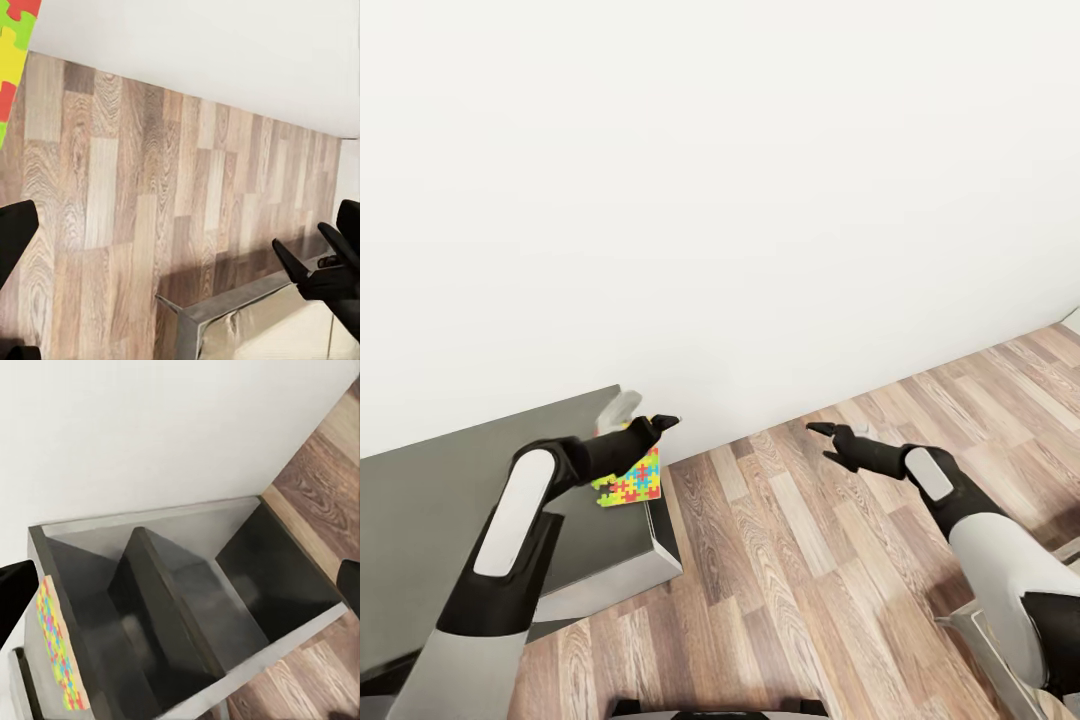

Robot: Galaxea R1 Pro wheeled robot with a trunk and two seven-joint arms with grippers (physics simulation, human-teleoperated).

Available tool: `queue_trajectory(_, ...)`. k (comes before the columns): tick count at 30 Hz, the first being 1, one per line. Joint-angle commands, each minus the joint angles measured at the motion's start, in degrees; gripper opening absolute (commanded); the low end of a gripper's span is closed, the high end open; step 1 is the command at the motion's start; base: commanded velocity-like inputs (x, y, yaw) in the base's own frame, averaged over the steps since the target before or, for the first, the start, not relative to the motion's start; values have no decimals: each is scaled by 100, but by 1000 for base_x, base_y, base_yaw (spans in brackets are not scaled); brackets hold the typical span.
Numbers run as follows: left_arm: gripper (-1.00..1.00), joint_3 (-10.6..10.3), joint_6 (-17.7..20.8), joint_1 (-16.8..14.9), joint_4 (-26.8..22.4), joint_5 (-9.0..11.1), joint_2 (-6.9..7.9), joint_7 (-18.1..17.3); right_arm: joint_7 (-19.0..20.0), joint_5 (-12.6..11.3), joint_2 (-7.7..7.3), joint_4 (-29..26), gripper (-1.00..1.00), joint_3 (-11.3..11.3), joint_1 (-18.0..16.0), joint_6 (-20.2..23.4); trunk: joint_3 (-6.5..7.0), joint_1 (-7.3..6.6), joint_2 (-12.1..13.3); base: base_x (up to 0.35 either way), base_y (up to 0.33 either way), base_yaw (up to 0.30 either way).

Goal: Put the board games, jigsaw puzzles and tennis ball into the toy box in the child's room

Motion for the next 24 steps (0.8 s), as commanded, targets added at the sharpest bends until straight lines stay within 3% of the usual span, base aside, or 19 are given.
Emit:
queue_trajectory(1,100,-22,12,-38,-8,55,-35,104,22,8,13,72,100,-14,-30,-87,-8,3,-10,0,0,0)
queue_trajectory(5,100,-74,29,-114,-11,62,-104,275,203,24,38,189,100,-7,-62,-203,-8,3,-10,0,0,0)
queue_trajectory(7,100,-96,42,-141,-13,118,-142,342,565,35,47,213,100,6,-71,-121,-8,3,-10,0,0,0)
queue_trajectory(8,100,-96,42,-141,-13,118,-142,342,565,35,47,213,100,6,-71,-121,-8,3,-10,0,0,0)
queue_trajectory(10,100,-109,50,-160,-13,312,-194,384,1100,59,54,229,100,23,-75,-2,-8,3,-10,0,0,0)
queue_trajectory(11,100,-109,50,-160,-13,312,-194,384,1100,59,54,229,100,23,-75,-2,-8,3,-10,0,0,0)
queue_trajectory(13,100,-107,53,-176,-12,674,-241,410,1680,79,52,241,100,63,-77,90,-8,3,-10,0,0,0)
queue_trajectory(16,100,-88,51,-197,-13,1385,-257,438,2416,96,38,251,100,208,-80,171,-8,3,-10,0,0,0)
queue_trajectory(17,100,-88,51,-197,-13,1385,-257,438,2416,96,38,251,100,208,-80,171,-8,3,-10,0,0,0)
queue_trajectory(19,100,-71,52,-207,-13,1847,-251,446,2738,99,27,255,100,338,-80,206,-8,3,-10,0,0,0)
queue_trajectory(20,100,-71,52,-207,-13,1847,-251,446,2738,99,27,255,100,338,-80,206,-8,3,-10,0,0,0)
queue_trajectory(24,100,-53,60,-228,-16,2494,-240,453,3085,99,14,275,100,512,-81,249,-8,3,-10,0,0,0)
